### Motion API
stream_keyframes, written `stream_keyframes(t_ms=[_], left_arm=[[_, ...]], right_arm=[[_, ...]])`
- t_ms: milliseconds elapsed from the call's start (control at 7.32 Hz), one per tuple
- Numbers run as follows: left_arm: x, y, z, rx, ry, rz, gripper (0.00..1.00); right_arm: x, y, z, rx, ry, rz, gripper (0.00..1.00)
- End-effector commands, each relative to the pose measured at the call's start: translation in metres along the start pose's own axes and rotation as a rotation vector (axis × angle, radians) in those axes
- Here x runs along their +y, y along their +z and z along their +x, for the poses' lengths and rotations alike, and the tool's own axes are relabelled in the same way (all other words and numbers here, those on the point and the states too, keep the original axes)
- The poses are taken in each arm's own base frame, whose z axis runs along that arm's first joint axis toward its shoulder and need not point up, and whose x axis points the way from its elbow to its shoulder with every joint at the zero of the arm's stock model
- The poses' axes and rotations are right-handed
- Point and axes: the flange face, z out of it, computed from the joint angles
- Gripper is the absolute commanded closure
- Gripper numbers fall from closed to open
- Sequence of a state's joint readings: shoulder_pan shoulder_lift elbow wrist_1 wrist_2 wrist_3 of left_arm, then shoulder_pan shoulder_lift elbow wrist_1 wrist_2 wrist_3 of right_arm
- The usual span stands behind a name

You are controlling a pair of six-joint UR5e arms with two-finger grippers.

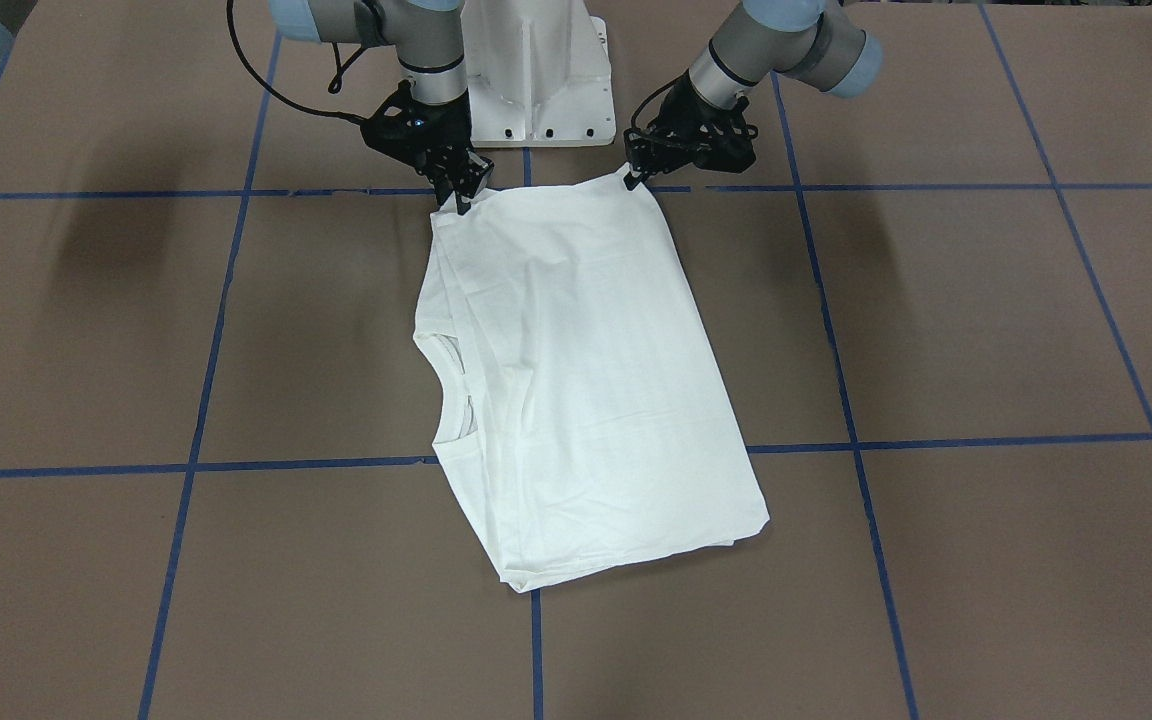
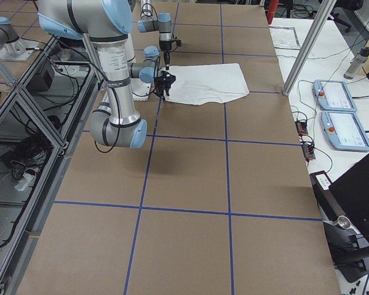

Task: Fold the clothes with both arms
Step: 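Grasp the near edge of the folded shirt with both grippers, then lift the near edge with both grippers and fold it away from the robot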

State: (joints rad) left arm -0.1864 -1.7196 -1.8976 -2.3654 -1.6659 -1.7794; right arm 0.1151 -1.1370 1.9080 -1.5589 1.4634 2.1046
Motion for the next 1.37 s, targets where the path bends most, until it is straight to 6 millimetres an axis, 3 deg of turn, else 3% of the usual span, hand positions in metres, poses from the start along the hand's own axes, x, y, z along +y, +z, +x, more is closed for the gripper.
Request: stream_keyframes(t_ms=[0, 273, 410, 683, 820, 957, 1093, 1230], left_arm=[[0.001, 0.000, 0.000, 0.001, 0.000, -0.001, 1.00], [0.001, -0.008, 0.004, 0.012, 0.004, -0.010, 1.00], [0.003, -0.024, 0.013, 0.039, 0.008, -0.015, 1.00], [0.010, -0.055, 0.024, 0.076, 0.014, -0.062, 1.00], [0.015, -0.084, 0.032, 0.095, 0.016, -0.068, 1.00], [0.026, -0.124, 0.053, 0.080, 0.016, -0.093, 1.00], [0.036, -0.150, 0.068, 0.032, 0.011, -0.149, 1.00], [0.024, -0.154, 0.077, 0.020, 0.016, -0.129, 1.00]], right_arm=[[0.000, 0.000, 0.000, 0.002, 0.003, 0.001, 1.00], [-0.012, -0.015, -0.006, -0.016, 0.017, -0.004, 1.00], [-0.019, -0.034, -0.008, -0.016, 0.021, -0.003, 1.00], [-0.026, -0.093, -0.003, -0.008, 0.021, -0.008, 1.00], [-0.028, -0.126, 0.002, -0.005, 0.020, -0.015, 1.00], [-0.029, -0.166, 0.003, 0.005, 0.019, -0.040, 1.00], [-0.024, -0.188, -0.012, 0.005, 0.021, -0.046, 1.00], [-0.023, -0.184, -0.022, 0.007, 0.009, -0.037, 1.00]])
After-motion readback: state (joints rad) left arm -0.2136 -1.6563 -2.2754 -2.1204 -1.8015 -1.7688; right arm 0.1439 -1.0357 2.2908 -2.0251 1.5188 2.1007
